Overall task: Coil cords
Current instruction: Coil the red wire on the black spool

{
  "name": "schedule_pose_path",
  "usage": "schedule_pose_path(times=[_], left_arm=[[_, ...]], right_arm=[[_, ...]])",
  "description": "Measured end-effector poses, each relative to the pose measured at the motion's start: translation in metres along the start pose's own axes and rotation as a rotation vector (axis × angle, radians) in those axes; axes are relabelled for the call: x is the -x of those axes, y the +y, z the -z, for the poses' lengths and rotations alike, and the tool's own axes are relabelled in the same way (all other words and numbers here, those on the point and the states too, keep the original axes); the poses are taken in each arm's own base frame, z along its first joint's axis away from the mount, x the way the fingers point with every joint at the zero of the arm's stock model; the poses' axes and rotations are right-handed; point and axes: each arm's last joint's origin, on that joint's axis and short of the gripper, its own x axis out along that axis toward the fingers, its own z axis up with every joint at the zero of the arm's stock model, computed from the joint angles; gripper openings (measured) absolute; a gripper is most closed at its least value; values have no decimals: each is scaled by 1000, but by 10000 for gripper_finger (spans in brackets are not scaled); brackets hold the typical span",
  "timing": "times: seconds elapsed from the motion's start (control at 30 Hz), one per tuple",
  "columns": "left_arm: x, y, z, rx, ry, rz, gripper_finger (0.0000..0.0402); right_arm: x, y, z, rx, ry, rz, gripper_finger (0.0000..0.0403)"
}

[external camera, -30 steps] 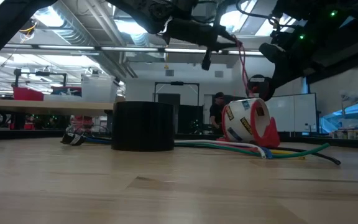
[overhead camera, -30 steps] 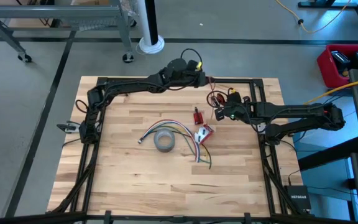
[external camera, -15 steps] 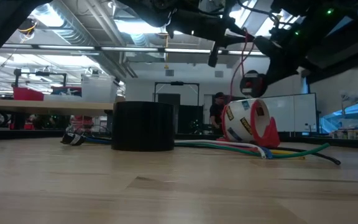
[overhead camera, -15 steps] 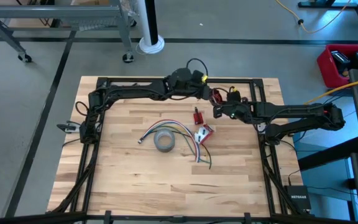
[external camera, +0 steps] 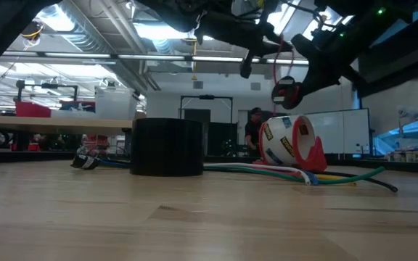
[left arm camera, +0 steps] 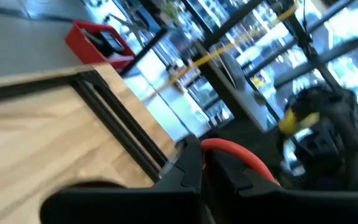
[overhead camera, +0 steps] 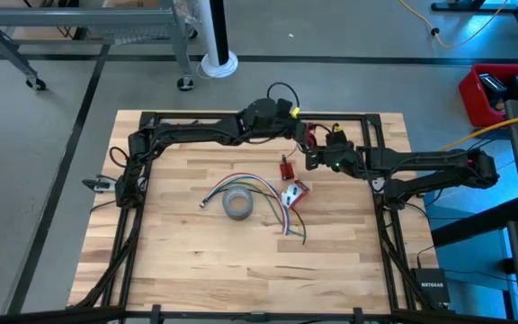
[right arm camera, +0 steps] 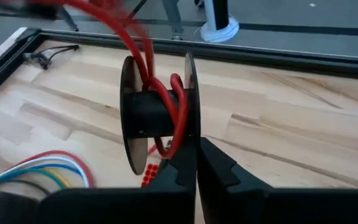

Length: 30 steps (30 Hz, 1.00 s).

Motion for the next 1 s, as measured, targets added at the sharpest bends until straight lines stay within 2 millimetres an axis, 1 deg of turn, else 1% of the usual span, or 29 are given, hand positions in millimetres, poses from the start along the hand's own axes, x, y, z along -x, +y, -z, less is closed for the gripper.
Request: schedule_pose_path(times=[0.33, 0.6, 0.83, 1.0], left_arm=[[-1, -14, 22, -37, 81, 15, 0], [0, -12, 36, -141, 193, -35, 0], [0, -13, 38, -209, 225, -11, 0], [0, -11, 31, -237, 193, 9, 5]], right_arm=[[-7, 0, 3, 2, -46, 77, 1], [-7, -1, 3, 18, -65, 107, 1], [-7, -2, 4, 28, -69, 122, 1], [-7, -2, 3, 13, -65, 112, 1]])
